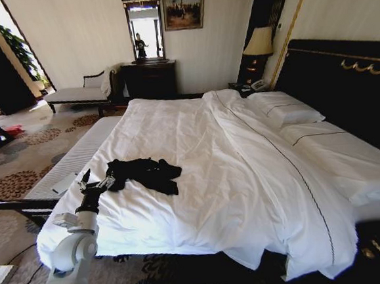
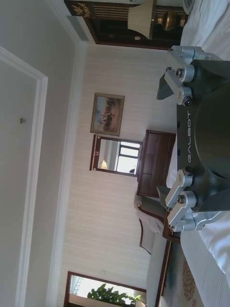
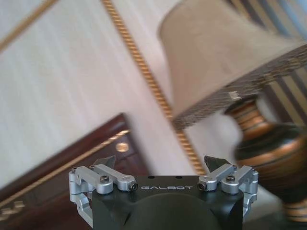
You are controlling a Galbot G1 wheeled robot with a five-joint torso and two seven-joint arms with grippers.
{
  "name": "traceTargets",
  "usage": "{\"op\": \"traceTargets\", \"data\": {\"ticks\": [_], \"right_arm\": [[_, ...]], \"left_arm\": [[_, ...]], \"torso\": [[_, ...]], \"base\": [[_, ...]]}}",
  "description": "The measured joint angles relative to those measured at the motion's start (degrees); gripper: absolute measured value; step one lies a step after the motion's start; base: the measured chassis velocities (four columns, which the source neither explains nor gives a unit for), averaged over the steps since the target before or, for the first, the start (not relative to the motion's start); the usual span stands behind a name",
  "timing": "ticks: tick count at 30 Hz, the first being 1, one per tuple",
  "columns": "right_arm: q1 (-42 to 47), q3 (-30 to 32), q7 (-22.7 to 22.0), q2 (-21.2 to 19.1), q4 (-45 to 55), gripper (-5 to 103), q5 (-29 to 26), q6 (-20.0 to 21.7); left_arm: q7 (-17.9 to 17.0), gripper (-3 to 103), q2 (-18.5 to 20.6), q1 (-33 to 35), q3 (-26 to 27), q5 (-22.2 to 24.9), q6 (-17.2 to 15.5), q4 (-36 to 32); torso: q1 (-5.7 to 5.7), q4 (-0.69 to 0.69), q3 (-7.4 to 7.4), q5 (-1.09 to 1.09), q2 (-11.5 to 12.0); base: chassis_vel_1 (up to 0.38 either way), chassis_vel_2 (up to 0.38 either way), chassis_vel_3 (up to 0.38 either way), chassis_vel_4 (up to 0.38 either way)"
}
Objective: Fold the clothes on the bed.
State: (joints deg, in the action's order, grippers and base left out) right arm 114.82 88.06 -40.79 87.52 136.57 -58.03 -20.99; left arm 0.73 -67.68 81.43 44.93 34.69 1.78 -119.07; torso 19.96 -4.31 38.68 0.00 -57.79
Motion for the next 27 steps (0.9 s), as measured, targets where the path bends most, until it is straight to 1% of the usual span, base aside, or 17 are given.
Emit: {"op": "traceTargets", "data": {"ticks": [2,3,5,6,7,9,10,11,13,14,15,18,20,21,22,23,27], "right_arm": [[-2.1,-1.7,4.4,-3.0,0.7,100,0.1,1.0],[-2.1,-1.7,4.4,-3.0,0.7,100,0.1,1.0],[-3.3,-3.4,7.7,-5.4,1.1,100,-0.1,2.0],[-4.5,-5.3,10.6,-8.0,1.4,100,-0.7,3.3],[-4.5,-5.3,10.6,-8.0,1.4,100,-0.7,3.3],[-6.1,-7.9,13.7,-11.1,1.3,100,-1.1,4.4],[-8.1,-11.2,19.1,-14.6,0.0,100,-1.1,4.9],[-8.1,-11.2,19.1,-14.6,0.0,100,-1.1,4.9],[-10.2,-15.0,25.9,-18.4,-2.4,100,-0.4,5.0],[-12.5,-19.7,30.8,-21.9,-4.4,100,0.5,5.0],[-12.5,-19.7,30.8,-21.9,-4.4,100,0.5,5.0],[-16.5,-26.9,37.0,-25.9,-7.9,100,2.2,4.0],[-17.6,-29.8,42.2,-26.4,-10.9,100,5.0,2.1],[-17.6,-29.8,42.2,-26.4,-10.9,100,5.0,2.1],[-17.6,-30.3,44.2,-26.2,-12.5,100,6.6,1.3],[-18.2,-31.0,45.0,-26.4,-14.0,100,8.6,1.0],[-21.5,-33.7,45.0,-27.3,-18.0,100,13.2,0.0]], "left_arm": [[0.0,100,0.3,0.6,1.0,-0.2,-0.2,-0.6],[0.0,100,0.3,0.6,1.0,-0.2,-0.2,-0.6],[-0.3,100,0.5,1.2,1.7,-0.5,-0.5,-1.1],[-1.3,100,0.7,2.0,2.5,-1.2,-1.2,-1.8],[-1.3,100,0.7,2.0,2.5,-1.2,-1.2,-1.8],[-2.9,100,0.8,2.8,3.3,-2.4,-2.4,-2.6],[-4.6,100,0.7,3.9,4.1,-3.4,-3.7,-3.9],[-4.6,100,0.7,3.9,4.1,-3.4,-3.7,-3.9],[-5.6,100,0.2,4.9,5.0,-4.0,-4.4,-5.4],[-6.0,100,-0.4,5.9,5.7,-4.5,-4.8,-6.6],[-6.0,100,-0.4,5.9,5.7,-4.5,-4.8,-6.6],[-5.5,100,-2.0,7.3,6.3,-6.0,-5.6,-8.5],[-4.4,100,-2.6,6.9,5.1,-8.2,-7.7,-8.9],[-4.4,100,-2.6,6.9,5.1,-8.2,-7.7,-8.9],[-4.1,100,-2.9,6.6,4.4,-9.2,-8.7,-8.9],[-4.1,100,-3.7,6.8,4.1,-10.0,-9.3,-8.9],[-4.5,100,-5.6,8.0,4.5,-11.0,-9.7,-9.1]], "torso": [[0.00,0.00,0.00,0.01,0.0],[0.00,0.00,0.00,0.01,0.0],[0.00,0.00,0.00,0.00,0.0],[0.00,0.00,0.00,0.01,0.0],[0.00,0.00,0.00,0.01,0.0],[0.00,0.00,0.00,0.00,0.0],[0.00,0.01,0.00,0.00,0.0],[0.00,0.01,0.00,0.00,0.0],[0.00,0.00,0.00,0.01,0.0],[0.00,0.00,0.00,0.01,0.0],[0.00,0.00,0.00,0.01,0.0],[0.01,0.05,0.00,0.02,0.0],[0.01,0.05,0.01,0.01,0.0],[0.01,0.05,0.01,0.01,0.0],[0.01,-0.07,0.00,0.01,0.0],[0.01,-0.13,0.00,0.00,0.0],[0.00,-0.01,0.00,0.00,0.0]], "base": [[0.000,0.000,0.000,0.000],[0.000,0.000,0.000,0.000],[0.000,0.000,0.000,0.000],[0.000,0.000,0.000,0.000],[0.000,0.000,0.000,0.000],[0.000,0.000,0.000,0.000],[0.000,0.000,0.000,0.000],[0.000,0.000,0.000,0.000],[0.000,0.000,0.000,0.000],[0.000,0.000,0.000,0.000],[0.000,0.000,0.000,0.000],[0.000,0.000,0.000,0.000],[0.000,0.000,0.000,0.000],[0.000,0.000,0.000,0.000],[0.000,0.000,0.000,0.000],[0.000,0.000,0.000,0.000],[0.000,0.000,0.000,0.000]]}}
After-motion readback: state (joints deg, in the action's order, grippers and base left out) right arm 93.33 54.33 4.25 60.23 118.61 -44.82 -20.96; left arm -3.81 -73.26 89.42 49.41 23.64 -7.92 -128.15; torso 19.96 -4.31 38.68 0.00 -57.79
